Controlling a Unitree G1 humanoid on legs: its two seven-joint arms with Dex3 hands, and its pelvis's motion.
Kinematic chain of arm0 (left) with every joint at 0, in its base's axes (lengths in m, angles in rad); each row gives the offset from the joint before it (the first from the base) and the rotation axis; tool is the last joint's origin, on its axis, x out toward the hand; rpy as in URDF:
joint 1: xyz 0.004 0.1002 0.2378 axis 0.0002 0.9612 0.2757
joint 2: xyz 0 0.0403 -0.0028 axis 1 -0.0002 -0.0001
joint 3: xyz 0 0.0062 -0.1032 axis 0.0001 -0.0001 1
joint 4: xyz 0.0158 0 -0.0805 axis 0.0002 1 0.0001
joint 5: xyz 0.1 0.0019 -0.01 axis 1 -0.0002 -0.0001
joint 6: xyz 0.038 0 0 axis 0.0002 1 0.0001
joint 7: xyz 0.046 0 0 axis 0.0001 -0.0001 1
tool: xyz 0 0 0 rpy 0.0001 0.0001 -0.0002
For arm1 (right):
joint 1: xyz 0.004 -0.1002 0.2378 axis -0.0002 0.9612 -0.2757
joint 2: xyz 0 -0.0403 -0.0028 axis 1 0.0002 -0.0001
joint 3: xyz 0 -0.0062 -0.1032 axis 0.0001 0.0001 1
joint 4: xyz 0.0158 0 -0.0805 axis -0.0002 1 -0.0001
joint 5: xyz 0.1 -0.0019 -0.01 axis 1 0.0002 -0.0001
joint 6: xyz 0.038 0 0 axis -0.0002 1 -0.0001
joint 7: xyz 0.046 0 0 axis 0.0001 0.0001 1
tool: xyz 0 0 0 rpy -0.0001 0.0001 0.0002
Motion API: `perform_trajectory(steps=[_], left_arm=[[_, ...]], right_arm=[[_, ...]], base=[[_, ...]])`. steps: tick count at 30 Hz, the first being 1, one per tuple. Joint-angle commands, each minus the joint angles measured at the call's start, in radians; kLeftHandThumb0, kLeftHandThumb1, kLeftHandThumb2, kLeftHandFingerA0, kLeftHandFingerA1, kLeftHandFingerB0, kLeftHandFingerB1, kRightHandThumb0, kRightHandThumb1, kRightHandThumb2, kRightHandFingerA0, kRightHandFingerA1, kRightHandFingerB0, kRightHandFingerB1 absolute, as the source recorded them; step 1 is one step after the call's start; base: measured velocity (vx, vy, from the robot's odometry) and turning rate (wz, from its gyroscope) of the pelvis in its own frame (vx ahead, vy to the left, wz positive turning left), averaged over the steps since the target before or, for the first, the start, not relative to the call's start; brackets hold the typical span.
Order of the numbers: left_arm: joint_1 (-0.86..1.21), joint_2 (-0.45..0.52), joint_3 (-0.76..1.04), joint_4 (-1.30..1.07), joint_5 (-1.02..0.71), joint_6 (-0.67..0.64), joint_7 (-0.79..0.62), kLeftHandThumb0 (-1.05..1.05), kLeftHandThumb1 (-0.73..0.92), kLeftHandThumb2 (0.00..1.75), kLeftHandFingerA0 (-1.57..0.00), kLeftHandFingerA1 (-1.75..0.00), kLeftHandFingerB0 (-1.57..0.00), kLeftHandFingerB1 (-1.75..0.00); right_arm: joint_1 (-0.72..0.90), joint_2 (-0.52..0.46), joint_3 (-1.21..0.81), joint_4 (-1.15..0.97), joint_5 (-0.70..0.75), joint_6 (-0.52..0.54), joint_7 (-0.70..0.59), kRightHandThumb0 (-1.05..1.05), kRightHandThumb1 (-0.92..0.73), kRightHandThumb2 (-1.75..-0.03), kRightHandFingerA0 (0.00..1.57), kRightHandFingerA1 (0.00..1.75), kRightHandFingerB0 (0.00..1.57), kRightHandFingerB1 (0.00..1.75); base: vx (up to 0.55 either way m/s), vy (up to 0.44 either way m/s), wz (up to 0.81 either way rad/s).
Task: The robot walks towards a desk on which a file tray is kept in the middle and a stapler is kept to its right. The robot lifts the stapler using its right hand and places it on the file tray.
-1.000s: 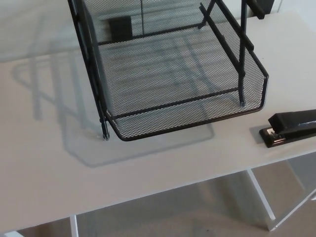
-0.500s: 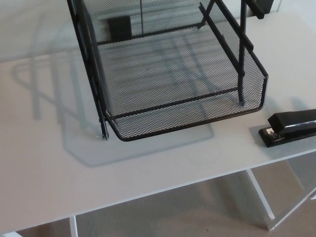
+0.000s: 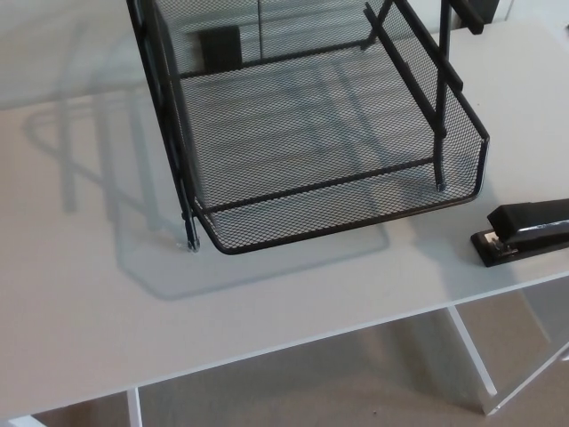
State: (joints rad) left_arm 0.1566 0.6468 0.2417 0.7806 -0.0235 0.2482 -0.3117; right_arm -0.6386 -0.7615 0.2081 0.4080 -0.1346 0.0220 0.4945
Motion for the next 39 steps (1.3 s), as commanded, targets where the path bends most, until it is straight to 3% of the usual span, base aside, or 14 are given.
perform_trajectory(steps=[1, 4, 8, 9, 10, 17, 18, 19, 21, 23, 28, 29, 30, 39], left_arm=[[-0.001, -0.005, 0.009, -0.01, -0.005, 0.001, 0.015, -0.51, 0.85, 0.65, -0.28, -0.41, -0.18, -0.32], [-0.011, -0.006, 0.001, 0.002, 0.01, -0.006, 0.036, -0.57, 0.71, 0.86, -0.26, -0.48, -0.19, -0.42], [-0.004, -0.013, 0.024, -0.012, -0.011, 0.009, 0.025, -0.5, 0.84, 0.65, -0.29, -0.41, -0.21, -0.33], [-0.005, -0.006, 0.015, 0.006, -0.002, -0.014, 0.01, -0.57, 0.72, 0.87, -0.19, -0.47, -0.12, -0.4], [-0.002, -0.002, 0.008, -0.001, 0.005, -0.014, 0.007, -0.58, 0.72, 0.87, -0.2, -0.47, -0.13, -0.41], [-0.008, -0.004, 0.008, 0.0, 0.002, -0.003, 0.011, -0.51, 0.85, 0.65, -0.25, -0.4, -0.18, -0.32], [-0.011, -0.003, 0.004, 0.002, 0.005, -0.001, 0.012, -0.51, 0.86, 0.65, -0.26, -0.4, -0.18, -0.31], [-0.009, -0.002, -0.004, 0.008, 0.015, -0.012, 0.015, -0.52, 0.86, 0.64, -0.3, -0.41, -0.19, -0.32], [-0.016, -0.014, 0.012, 0.032, 0.0, -0.018, 0.028, -0.51, 0.84, 0.64, -0.3, -0.42, -0.2, -0.32], [-0.012, -0.01, 0.005, 0.029, 0.005, -0.025, 0.02, -0.52, 0.85, 0.64, -0.29, -0.41, -0.19, -0.32], [-0.003, -0.01, -0.001, 0.007, 0.01, -0.016, 0.022, -0.5, 0.85, 0.65, -0.29, -0.41, -0.2, -0.32], [-0.003, -0.009, -0.009, 0.011, 0.023, -0.023, 0.036, -0.57, 0.71, 0.86, -0.26, -0.48, -0.18, -0.42], [-0.003, -0.008, -0.007, 0.0, 0.014, -0.005, 0.021, -0.51, 0.85, 0.65, -0.3, -0.41, -0.21, -0.33], [-0.003, -0.001, -0.031, 0.02, 0.029, -0.036, 0.031, -0.52, 0.85, 0.65, -0.3, -0.42, -0.21, -0.33]], right_arm=[[-0.107, -0.043, 0.182, 0.069, -0.235, 0.074, 0.145, -0.58, -0.49, -0.55, 0.05, 0.32, 0.09, 0.27], [-0.11, -0.041, 0.219, 0.062, -0.234, 0.086, 0.18, -0.52, -0.46, -0.57, 0.05, 0.31, 0.11, 0.25], [-0.113, -0.035, 0.238, 0.066, -0.232, 0.1, 0.19, -0.54, -0.45, -0.57, 0.05, 0.3, 0.11, 0.25], [-0.113, -0.027, 0.251, 0.066, -0.24, 0.106, 0.199, -0.55, -0.46, -0.54, 0.04, 0.36, 0.09, 0.27], [-0.113, -0.022, 0.255, 0.078, -0.24, 0.104, 0.201, -0.57, -0.32, -0.74, 0.04, 0.33, 0.05, 0.32], [-0.061, 0.0, 0.264, 0.074, -0.266, 0.117, 0.203, -0.55, -0.33, -0.66, 0.05, 0.44, 0.09, 0.31], [-0.059, 0.002, 0.271, 0.074, -0.278, 0.122, 0.207, -0.32, -0.22, -0.82, 0.02, 0.52, 0.0, 0.5], [-0.059, 0.005, 0.282, 0.078, -0.292, 0.129, 0.212, -0.57, -0.34, -0.67, 0.02, 0.45, 0.07, 0.27], [-0.042, 0.005, 0.296, 0.071, -0.318, 0.138, 0.211, -0.46, -0.39, -0.52, 0.1, 0.41, 0.12, 0.26], [-0.031, 0.006, 0.296, 0.063, -0.33, 0.153, 0.205, -0.3, -0.23, -0.82, 0.02, 0.52, 0.0, 0.49], [0.0, 0.021, 0.27, 0.117, -0.34, 0.121, 0.128, -0.45, -0.46, -0.55, 0.15, 0.46, 0.14, 0.27], [0.006, 0.027, 0.263, 0.129, -0.342, 0.11, 0.101, -0.43, -0.49, -0.56, 0.16, 0.44, 0.16, 0.27], [0.027, 0.031, 0.244, 0.133, -0.337, 0.068, 0.038, -0.5, -0.47, -0.71, 0.14, 0.47, 0.16, 0.37], [0.07, 0.07, 0.232, 0.15, -0.389, -0.057, -0.118, -0.43, -0.62, -0.6, 0.27, 0.37, 0.31, 0.32]], base=[[0.0, 0.0, 0.0], [0.0, 0.0, 0.0], [0.0, 0.0, 0.0], [0.0, 0.0, 0.0], [0.0, 0.0, 0.0], [0.0, 0.0, 0.0], [0.0, 0.0, 0.0], [0.0, 0.0, 0.0], [0.0, 0.0, 0.0], [0.0, 0.0, 0.0], [0.0, 0.0, 0.0], [0.0, 0.0, 0.0], [0.0, 0.0, 0.0], [0.0, 0.0, 0.0]])
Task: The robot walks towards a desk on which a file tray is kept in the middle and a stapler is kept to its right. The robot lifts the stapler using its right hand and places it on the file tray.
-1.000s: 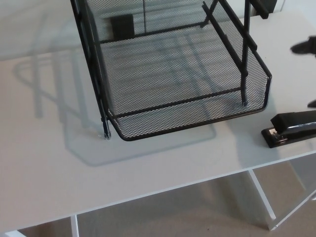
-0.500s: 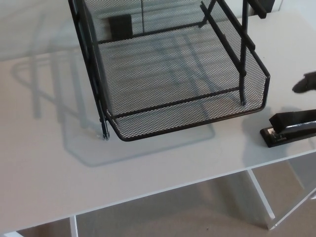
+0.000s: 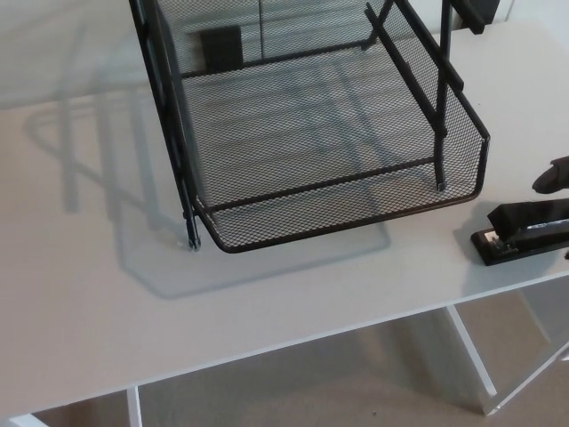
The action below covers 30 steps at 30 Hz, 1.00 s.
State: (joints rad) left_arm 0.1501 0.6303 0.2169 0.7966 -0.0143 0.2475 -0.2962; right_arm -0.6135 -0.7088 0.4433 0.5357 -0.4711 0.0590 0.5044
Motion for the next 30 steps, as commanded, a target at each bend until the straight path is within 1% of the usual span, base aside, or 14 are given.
perform_trajectory(steps=[1, 5, 6, 7, 8, 9, 10, 11, 21, 22, 23, 26, 27, 30], left_arm=[[0.014, 0.016, -0.003, -0.018, 0.014, -0.025, 0.01, -0.5, 0.86, 0.64, -0.3, -0.4, -0.19, -0.32], [0.008, 0.0, 0.018, -0.032, -0.012, -0.003, 0.006, -0.51, 0.85, 0.65, -0.26, -0.42, -0.18, -0.33], [-0.007, 0.003, -0.002, 0.003, 0.013, -0.036, 0.018, -0.57, 0.71, 0.87, -0.25, -0.49, -0.17, -0.43], [-0.013, -0.001, -0.003, 0.007, 0.016, -0.029, 0.031, -0.57, 0.7, 0.89, -0.25, -0.5, -0.15, -0.43], [-0.014, 0.0, -0.004, 0.009, 0.015, -0.03, 0.031, -0.57, 0.7, 0.89, -0.25, -0.5, -0.15, -0.43], [-0.016, 0.005, -0.021, 0.016, 0.031, -0.043, 0.032, -0.52, 0.86, 0.64, -0.32, -0.42, -0.21, -0.33], [-0.012, 0.01, -0.031, 0.015, 0.04, -0.054, 0.031, -0.58, 0.71, 0.88, -0.27, -0.49, -0.2, -0.44], [-0.011, 0.017, -0.041, 0.016, 0.048, -0.063, 0.031, -0.53, 0.86, 0.64, -0.32, -0.42, -0.23, -0.34], [-0.058, 0.04, -0.097, 0.092, 0.086, -0.113, 0.044, -0.54, 0.86, 0.65, -0.32, -0.43, -0.29, -0.36], [-0.062, 0.039, -0.09, 0.094, 0.076, -0.102, 0.04, -0.53, 0.85, 0.65, -0.3, -0.42, -0.28, -0.36], [-0.055, 0.04, -0.091, 0.094, 0.076, -0.117, 0.042, -0.53, 0.85, 0.65, -0.32, -0.43, -0.31, -0.37], [-0.057, 0.041, -0.096, 0.102, 0.081, -0.128, 0.042, -0.53, 0.86, 0.65, -0.33, -0.42, -0.3, -0.37], [-0.061, 0.04, -0.092, 0.086, 0.074, -0.088, 0.039, -0.54, 0.85, 0.65, -0.31, -0.43, -0.3, -0.37], [-0.053, 0.042, -0.097, 0.087, 0.081, -0.116, 0.043, -0.53, 0.86, 0.65, -0.33, -0.44, -0.29, -0.36]], right_arm=[[0.048, 0.018, 0.0, 0.024, -0.06, -0.107, -0.141, -0.44, -0.61, -0.59, 0.34, 0.36, 0.36, 0.32], [0.085, 0.019, 0.009, -0.003, -0.089, -0.137, -0.188, -0.45, -0.64, -0.6, 0.34, 0.39, 0.34, 0.32], [0.098, 0.016, 0.013, -0.006, -0.096, -0.156, -0.202, -0.41, -0.63, -0.59, 0.34, 0.4, 0.34, 0.33], [0.11, 0.017, 0.022, -0.007, -0.114, -0.177, -0.228, -0.42, -0.62, -0.6, 0.35, 0.4, 0.35, 0.33], [0.11, 0.017, 0.021, -0.006, -0.115, -0.179, -0.231, -0.42, -0.62, -0.6, 0.35, 0.4, 0.35, 0.33], [0.116, 0.021, 0.026, 0.001, -0.123, -0.185, -0.239, -0.41, -0.61, -0.6, 0.35, 0.41, 0.35, 0.33], [0.121, 0.022, 0.029, 0.005, -0.128, -0.191, -0.246, -0.41, -0.6, -0.59, 0.36, 0.4, 0.36, 0.33], [0.126, 0.021, 0.03, 0.011, -0.129, -0.206, -0.255, -0.4, -0.6, -0.59, 0.36, 0.41, 0.35, 0.34], [0.164, -0.018, 0.109, 0.061, -0.241, -0.266, -0.351, -0.4, -0.58, -0.58, 0.44, 0.48, 0.4, 0.34], [0.172, -0.025, 0.135, 0.068, -0.301, -0.256, -0.426, -0.51, -0.46, -0.82, 0.69, 1.04, 0.37, 0.49], [0.187, -0.033, 0.148, 0.065, -0.336, -0.247, -0.475, -0.36, -0.65, -0.59, 0.75, 1.27, 0.45, 0.35], [0.196, -0.034, 0.15, 0.065, -0.338, -0.241, -0.5, -0.29, -0.73, -0.63, 0.84, 1.25, 0.48, 0.36], [0.201, -0.018, 0.162, 0.066, -0.385, -0.183, -0.564, -0.22, -0.76, -0.66, 0.87, 1.44, 0.63, 0.4], [0.218, 0.002, 0.146, 0.079, -0.384, -0.184, -0.671, -0.26, -0.63, -0.62, 0.87, 1.57, 0.94, 0.53]], base=[[0.0, 0.0, 0.0], [0.0, 0.0, 0.0], [0.0, 0.0, 0.0], [0.0, 0.0, 0.0], [0.0, 0.0, 0.0], [0.0, 0.0, 0.0], [0.0, 0.0, 0.0], [0.0, 0.0, 0.0], [0.0, 0.0, 0.0], [0.0, 0.0, 0.0], [0.0, 0.0, 0.0], [0.0, 0.0, 0.0], [0.0, 0.0, 0.0], [0.0, 0.0, 0.05]])
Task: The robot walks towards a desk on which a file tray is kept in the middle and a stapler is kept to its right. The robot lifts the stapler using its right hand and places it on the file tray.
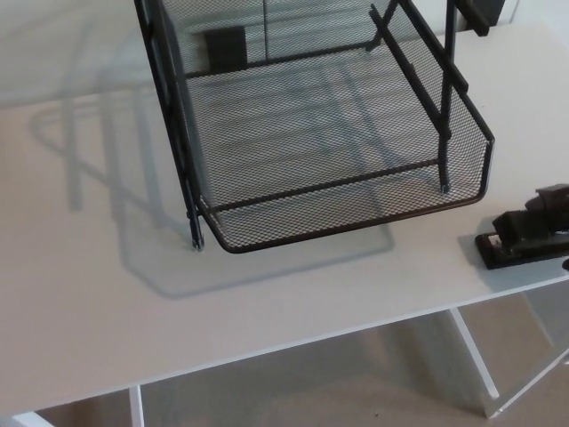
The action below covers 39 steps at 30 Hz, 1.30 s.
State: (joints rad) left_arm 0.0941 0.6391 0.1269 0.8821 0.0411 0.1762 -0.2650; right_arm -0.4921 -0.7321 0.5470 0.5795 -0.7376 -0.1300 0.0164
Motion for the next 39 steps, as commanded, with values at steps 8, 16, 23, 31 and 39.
perform_trajectory(steps=[8, 16, 23, 31, 39], left_arm=[[0.022, 0.025, 0.007, -0.03, 0.011, -0.029, 0.004, -0.53, 0.86, 0.65, -0.29, -0.44, -0.25, -0.36], [-0.035, 0.022, -0.022, 0.047, 0.042, -0.052, 0.022, -0.55, 0.85, 0.65, -0.31, -0.44, -0.29, -0.36], [-0.028, 0.017, -0.008, 0.034, 0.023, -0.037, 0.014, -0.52, 0.86, 0.65, -0.28, -0.42, -0.25, -0.35], [-0.02, 0.028, -0.021, 0.029, 0.042, -0.054, 0.017, -0.53, 0.86, 0.65, -0.29, -0.44, -0.27, -0.37], [-0.02, 0.028, -0.016, 0.039, 0.038, -0.044, 0.02, -0.53, 0.85, 0.65, -0.31, -0.44, -0.29, -0.37]], right_arm=[[0.154, 0.068, 0.034, -0.01, -0.152, 0.083, -0.309, -0.4, -0.81, -0.7, 0.86, 1.62, 0.79, 0.75], [0.196, 0.099, -0.026, 0.027, -0.111, 0.03, -0.434, -0.23, -0.7, -0.66, 0.91, 1.63, 0.85, 1.03], [0.213, 0.14, -0.113, 0.051, -0.051, 0.032, -0.491, -0.25, -0.72, -0.66, 0.9, 1.65, 0.81, 1.02], [0.215, 0.126, -0.215, 0.011, 0.001, 0.009, -0.452, -0.2, -0.76, -0.7, 0.83, 1.75, 0.69, 1.48], [0.205, 0.08, -0.384, -0.125, 0.114, -0.012, -0.363, -0.21, -0.73, -0.7, 0.8, 1.75, 0.65, 1.57]], base=[[0.0, 0.0, 0.0], [0.0, 0.0, 0.0], [0.0, 0.0, 0.0], [0.0, 0.0, 0.0], [0.0, 0.0, 0.0]])
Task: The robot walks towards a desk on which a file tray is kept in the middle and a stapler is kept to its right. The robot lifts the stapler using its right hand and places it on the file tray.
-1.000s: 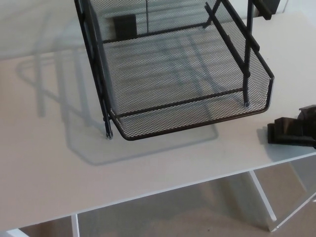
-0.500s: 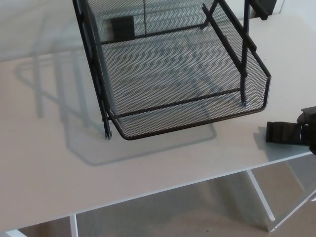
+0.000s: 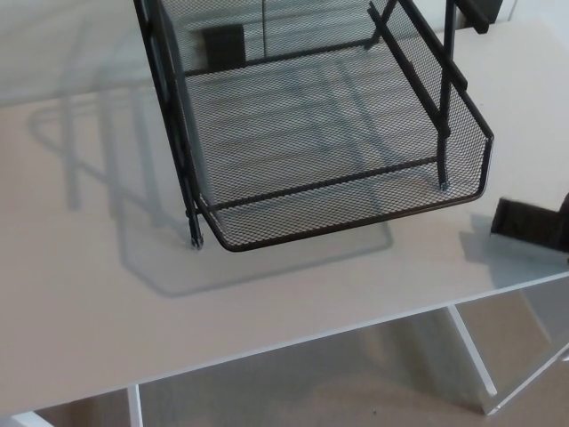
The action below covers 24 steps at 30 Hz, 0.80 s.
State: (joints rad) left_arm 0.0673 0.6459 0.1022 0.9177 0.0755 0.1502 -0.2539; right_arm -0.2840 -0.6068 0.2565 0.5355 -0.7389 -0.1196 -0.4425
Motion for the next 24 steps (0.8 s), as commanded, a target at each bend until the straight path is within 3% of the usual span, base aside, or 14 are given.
perform_trajectory(steps=[1, 2, 3, 6, 7, 14, 16, 17, 19, 21, 24], left_arm=[[0.008, 0.02, 0.015, 0.007, -0.004, -0.017, 0.004, -0.53, 0.85, 0.65, -0.31, -0.44, -0.29, -0.37], [0.009, 0.014, 0.034, 0.006, -0.024, -0.013, 0.0, -0.52, 0.84, 0.64, -0.28, -0.44, -0.26, -0.36], [0.022, 0.024, 0.01, -0.005, 0.006, -0.025, 0.009, -0.54, 0.86, 0.65, -0.31, -0.44, -0.27, -0.36], [0.046, 0.023, 0.017, -0.029, 0.006, -0.03, 0.012, -0.53, 0.86, 0.65, -0.32, -0.44, -0.26, -0.36], [0.049, 0.022, 0.021, -0.034, 0.001, -0.023, 0.007, -0.52, 0.86, 0.65, -0.25, -0.41, -0.22, -0.34], [0.057, 0.011, 0.057, -0.049, -0.026, 0.028, -0.002, -0.52, 0.85, 0.65, -0.24, -0.41, -0.23, -0.35], [0.057, 0.017, 0.041, -0.045, -0.006, 0.004, 0.0, -0.52, 0.85, 0.65, -0.25, -0.42, -0.25, -0.36], [0.05, 0.016, 0.038, -0.04, -0.003, 0.013, 0.002, -0.52, 0.85, 0.65, -0.25, -0.42, -0.25, -0.36], [0.056, 0.019, 0.027, -0.042, 0.009, 0.002, 0.012, -0.53, 0.85, 0.65, -0.28, -0.44, -0.28, -0.38], [0.048, 0.013, 0.038, -0.031, -0.007, 0.026, 0.005, -0.53, 0.85, 0.64, -0.24, -0.43, -0.26, -0.36], [0.062, 0.012, 0.033, -0.039, -0.003, 0.016, 0.006, -0.52, 0.84, 0.64, -0.25, -0.45, -0.28, -0.39]], right_arm=[[-0.003, -0.044, -0.11, -0.088, 0.123, -0.031, 0.095, -0.21, -0.73, -0.7, 0.8, 1.75, 0.65, 1.57], [-0.004, -0.05, -0.128, -0.109, 0.128, -0.028, 0.111, -0.17, -0.74, -0.79, 1.03, 1.72, 0.71, 1.47], [-0.02, -0.057, -0.139, -0.124, 0.13, -0.031, 0.129, -0.18, -0.71, -0.75, 0.82, 1.72, 0.7, 1.5], [-0.033, -0.071, -0.187, -0.158, 0.18, -0.071, 0.173, -0.13, -0.6, -0.95, 0.85, 1.68, 0.78, 1.47], [-0.035, -0.077, -0.2, -0.177, 0.188, -0.071, 0.188, -0.12, -0.61, -0.97, 0.93, 1.68, 0.77, 1.45], [-0.063, -0.11, -0.286, -0.267, 0.234, -0.066, 0.252, -0.13, -0.62, -0.89, 0.82, 1.67, 0.74, 1.46], [-0.088, -0.128, -0.316, -0.301, 0.259, -0.034, 0.309, -0.12, -0.63, -0.94, 0.86, 1.66, 0.74, 1.43], [-0.1, -0.141, -0.332, -0.303, 0.267, -0.072, 0.298, -0.12, -0.61, -0.95, 0.85, 1.65, 0.76, 1.41], [-0.132, -0.15, -0.358, -0.344, 0.304, -0.05, 0.35, -0.18, -0.64, -0.93, 0.84, 1.72, 0.73, 1.49], [-0.154, -0.148, -0.368, -0.369, 0.313, -0.017, 0.384, -0.19, -0.63, -0.98, 0.89, 1.68, 0.76, 1.4], [-0.251, -0.149, -0.384, -0.435, 0.336, 0.015, 0.435, -0.24, -0.69, -0.93, 0.88, 1.75, 0.72, 1.55]], base=[[0.0, 0.0, 0.0], [0.0, 0.0, 0.0], [0.0, 0.0, 0.0], [0.0, 0.0, 0.0], [0.0, 0.0, 0.0], [0.0, 0.0, 0.0], [0.0, 0.0, 0.0], [0.0, 0.0, 0.0], [0.0, 0.0, 0.0], [0.0, 0.0, 0.0], [0.0, 0.0, 0.0]])
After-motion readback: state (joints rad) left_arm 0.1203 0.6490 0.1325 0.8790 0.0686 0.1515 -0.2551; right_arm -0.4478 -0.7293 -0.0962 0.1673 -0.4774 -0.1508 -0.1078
